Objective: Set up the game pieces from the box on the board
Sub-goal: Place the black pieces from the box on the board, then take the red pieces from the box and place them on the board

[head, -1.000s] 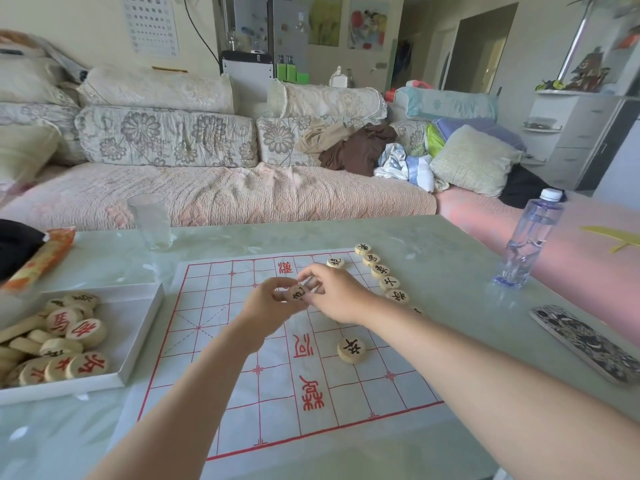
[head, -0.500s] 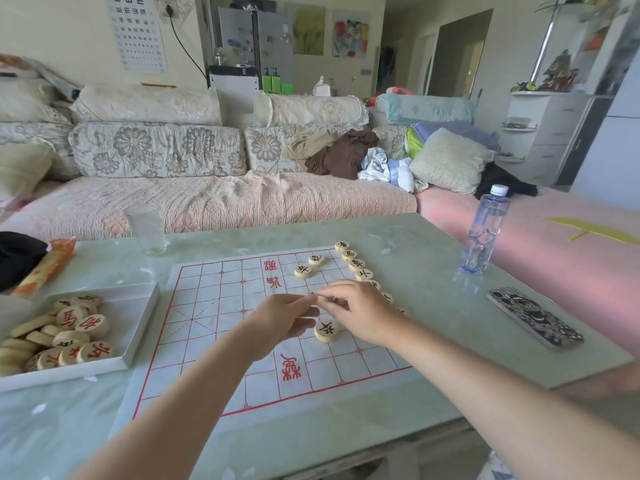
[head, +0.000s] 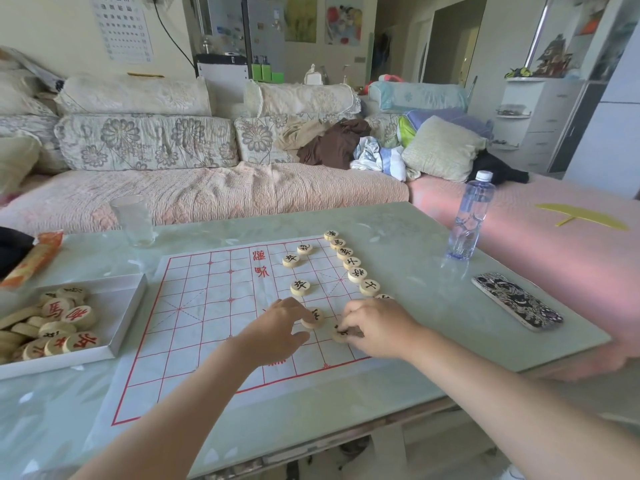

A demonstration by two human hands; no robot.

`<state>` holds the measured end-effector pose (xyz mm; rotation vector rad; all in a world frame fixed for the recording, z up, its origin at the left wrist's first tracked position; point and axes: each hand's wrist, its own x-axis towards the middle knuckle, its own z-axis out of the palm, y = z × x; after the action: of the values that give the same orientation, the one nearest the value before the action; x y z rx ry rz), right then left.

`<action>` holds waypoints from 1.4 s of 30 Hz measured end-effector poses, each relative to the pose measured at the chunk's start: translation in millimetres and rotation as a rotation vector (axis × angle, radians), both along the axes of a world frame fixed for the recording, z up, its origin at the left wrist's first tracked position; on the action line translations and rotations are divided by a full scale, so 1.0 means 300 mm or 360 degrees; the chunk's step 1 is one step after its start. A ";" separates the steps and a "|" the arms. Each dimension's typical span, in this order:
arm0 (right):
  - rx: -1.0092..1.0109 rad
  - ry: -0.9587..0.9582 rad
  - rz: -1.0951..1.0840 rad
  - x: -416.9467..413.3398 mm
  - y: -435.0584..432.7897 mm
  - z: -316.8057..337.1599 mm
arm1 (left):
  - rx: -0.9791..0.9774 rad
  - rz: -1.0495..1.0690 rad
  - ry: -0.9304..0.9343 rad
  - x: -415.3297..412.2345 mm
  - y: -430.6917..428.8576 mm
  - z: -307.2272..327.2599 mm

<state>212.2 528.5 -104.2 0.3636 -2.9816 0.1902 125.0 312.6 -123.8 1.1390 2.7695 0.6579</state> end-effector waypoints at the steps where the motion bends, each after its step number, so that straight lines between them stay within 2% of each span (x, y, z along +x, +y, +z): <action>1: 0.0020 -0.0019 -0.0005 0.000 -0.003 0.005 | -0.0001 -0.0011 0.0002 0.000 -0.001 -0.003; 7: 0.0037 -0.0035 -0.0020 -0.017 -0.029 0.025 | 0.0077 -0.0034 0.0022 0.004 -0.015 -0.005; 10: -0.0104 -0.0049 -0.0043 -0.047 -0.081 0.050 | 0.0143 0.0042 0.0058 -0.007 -0.061 0.014; 19: -0.0495 -0.0105 0.0054 -0.244 -0.436 0.142 | 0.0108 0.0531 0.0196 -0.130 -0.399 0.113; 26: -0.0554 -0.0191 0.0221 -0.488 -0.824 0.126 | 0.0072 0.0923 0.0196 -0.239 -0.757 0.126; 32: -0.0456 -0.0209 0.0371 -0.672 -1.140 0.107 | -0.0086 0.1293 0.0338 -0.284 -1.029 0.095; 35: -0.0323 -0.0208 0.0396 -0.753 -1.252 0.096 | -0.0158 0.1375 0.0362 -0.291 -1.112 0.067; 42: 0.0020 -0.0235 0.0470 -0.911 -1.425 0.087 | -0.0009 0.1402 0.0182 -0.320 -1.216 0.022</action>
<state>-61.1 101.2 -78.1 0.8261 -3.0585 0.2371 29.0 -52.1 -117.1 -0.1274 3.2924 0.6301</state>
